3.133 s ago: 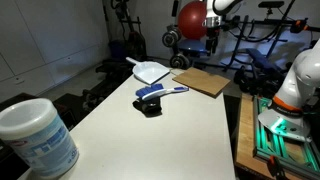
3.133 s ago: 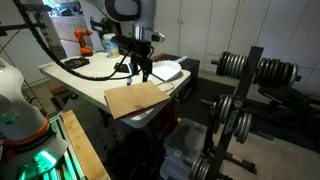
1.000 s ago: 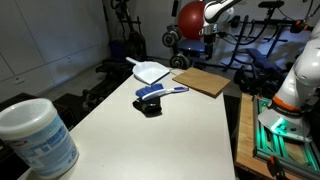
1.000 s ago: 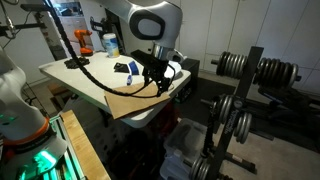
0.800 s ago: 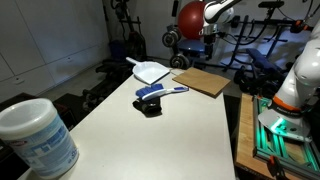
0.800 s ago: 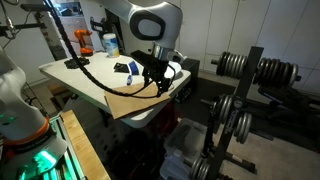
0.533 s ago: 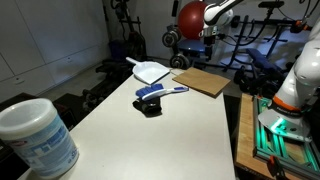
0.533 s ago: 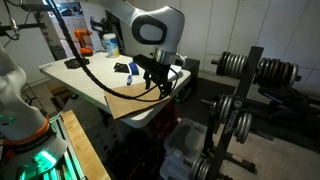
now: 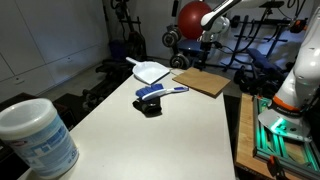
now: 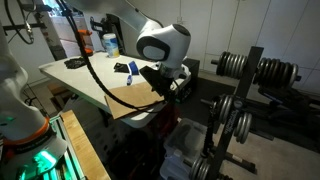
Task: Hang the brown paper bag on the top rack of weights.
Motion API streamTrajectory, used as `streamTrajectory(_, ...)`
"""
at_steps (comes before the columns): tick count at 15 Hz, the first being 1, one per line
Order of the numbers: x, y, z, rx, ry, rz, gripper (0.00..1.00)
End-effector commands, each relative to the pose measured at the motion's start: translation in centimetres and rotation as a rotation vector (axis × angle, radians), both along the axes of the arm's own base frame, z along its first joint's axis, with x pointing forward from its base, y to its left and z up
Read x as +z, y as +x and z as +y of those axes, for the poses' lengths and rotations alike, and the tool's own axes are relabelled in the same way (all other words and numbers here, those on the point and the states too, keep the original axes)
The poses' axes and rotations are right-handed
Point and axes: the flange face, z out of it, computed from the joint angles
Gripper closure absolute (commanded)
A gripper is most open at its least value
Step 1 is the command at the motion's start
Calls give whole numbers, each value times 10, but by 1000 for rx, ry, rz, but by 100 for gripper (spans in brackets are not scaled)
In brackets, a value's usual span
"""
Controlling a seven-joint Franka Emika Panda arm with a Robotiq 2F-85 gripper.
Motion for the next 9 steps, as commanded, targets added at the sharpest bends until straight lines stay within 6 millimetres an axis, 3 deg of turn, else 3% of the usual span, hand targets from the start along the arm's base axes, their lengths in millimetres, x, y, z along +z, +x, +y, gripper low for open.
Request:
streamTrajectory(1, -22, 8, -4, -35, 55, -28, 0)
streamTrajectory(5, -37, 11, -4, -58, 72, -18, 0)
streamTrajectory(6, -28, 6, -1, -50, 59, -4, 0)
streamTrajectory(9, -33, 8, -2, -51, 62, 1, 0)
